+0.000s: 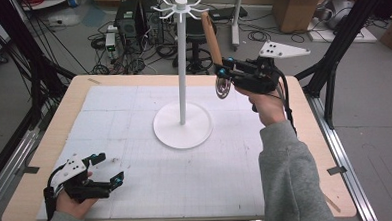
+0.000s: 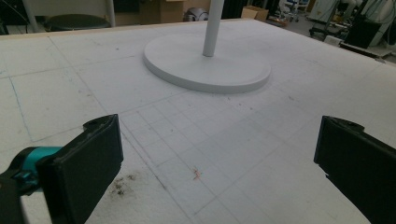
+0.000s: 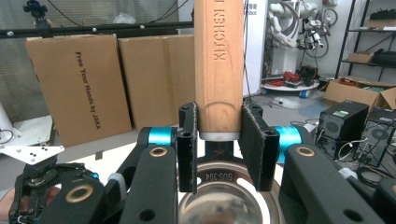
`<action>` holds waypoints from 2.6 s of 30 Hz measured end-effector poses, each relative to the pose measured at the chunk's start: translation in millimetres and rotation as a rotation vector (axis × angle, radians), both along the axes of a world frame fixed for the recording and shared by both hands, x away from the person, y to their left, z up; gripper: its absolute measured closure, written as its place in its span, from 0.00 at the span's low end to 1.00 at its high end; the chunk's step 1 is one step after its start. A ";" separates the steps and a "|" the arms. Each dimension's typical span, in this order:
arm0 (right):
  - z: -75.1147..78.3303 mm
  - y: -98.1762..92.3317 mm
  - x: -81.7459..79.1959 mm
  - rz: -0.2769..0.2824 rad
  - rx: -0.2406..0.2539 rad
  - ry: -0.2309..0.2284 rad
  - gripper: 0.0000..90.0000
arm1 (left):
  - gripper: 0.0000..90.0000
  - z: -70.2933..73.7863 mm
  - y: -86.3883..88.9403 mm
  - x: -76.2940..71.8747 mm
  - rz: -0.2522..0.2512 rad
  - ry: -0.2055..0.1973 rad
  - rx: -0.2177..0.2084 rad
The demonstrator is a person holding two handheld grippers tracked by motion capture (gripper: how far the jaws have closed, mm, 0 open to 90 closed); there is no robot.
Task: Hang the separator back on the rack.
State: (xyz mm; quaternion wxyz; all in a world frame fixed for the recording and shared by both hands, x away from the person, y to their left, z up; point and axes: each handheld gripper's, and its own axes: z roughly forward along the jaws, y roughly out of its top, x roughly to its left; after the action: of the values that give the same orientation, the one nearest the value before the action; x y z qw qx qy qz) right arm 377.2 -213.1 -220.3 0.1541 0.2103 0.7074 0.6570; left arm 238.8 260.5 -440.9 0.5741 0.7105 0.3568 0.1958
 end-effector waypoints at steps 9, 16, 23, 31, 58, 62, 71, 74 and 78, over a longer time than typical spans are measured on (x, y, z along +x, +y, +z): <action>-1.0 1.0 2.2 0.013 0.020 0.003 0.77 | 0.02 -0.2 1.9 -1.9 0.004 -0.001 0.005; -1.1 2.6 3.5 0.014 0.031 0.000 0.77 | 0.02 -0.5 4.1 -4.4 0.008 0.001 0.008; -2.5 6.3 5.7 0.019 0.035 0.003 0.77 | 0.02 -0.6 7.5 -7.8 0.017 0.005 0.008; -5.8 9.5 9.2 0.020 0.033 0.010 0.77 | 0.02 -1.0 10.3 -10.3 0.026 0.005 0.009; -11.6 19.5 14.4 -0.010 0.002 0.003 0.77 | 0.02 -1.8 13.2 -13.1 0.031 0.012 0.012; -13.0 23.4 15.7 -0.016 -0.002 0.005 0.77 | 0.02 -1.7 13.7 -13.9 0.033 0.012 0.012; -16.2 30.3 17.2 -0.024 0.003 0.006 0.77 | 0.02 -1.6 15.1 -14.9 0.038 0.013 0.008; -16.6 32.1 17.8 -0.032 0.000 0.003 0.77 | 0.02 -1.7 15.9 -15.6 0.038 0.015 0.013; -17.3 34.5 18.1 -0.049 -0.008 -0.011 0.77 | 0.02 -1.6 17.4 -16.6 0.043 0.014 0.010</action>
State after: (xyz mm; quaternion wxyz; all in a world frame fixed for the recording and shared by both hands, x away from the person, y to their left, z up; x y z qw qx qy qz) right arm 395.3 -178.6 -237.5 0.1748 0.2233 0.7039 0.6512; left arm 222.2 278.0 -442.5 0.5636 0.7069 0.3749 0.2050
